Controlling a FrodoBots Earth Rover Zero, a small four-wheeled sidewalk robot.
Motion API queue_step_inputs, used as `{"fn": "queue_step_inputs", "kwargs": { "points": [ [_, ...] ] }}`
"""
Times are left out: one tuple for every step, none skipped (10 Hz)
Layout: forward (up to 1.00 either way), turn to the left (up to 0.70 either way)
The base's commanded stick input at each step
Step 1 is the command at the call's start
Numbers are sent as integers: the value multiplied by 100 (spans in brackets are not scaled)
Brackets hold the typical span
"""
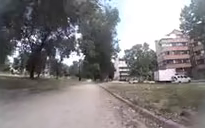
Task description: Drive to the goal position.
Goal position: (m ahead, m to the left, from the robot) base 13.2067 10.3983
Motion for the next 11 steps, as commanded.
{"fn": "queue_step_inputs", "kwargs": {
  "points": [
    [100, 0],
    [100, 0],
    [100, 0],
    [100, 0],
    [100, 0],
    [100, 0],
    [100, 0],
    [100, 0],
    [100, 11],
    [100, 39],
    [100, 40]
  ]
}}
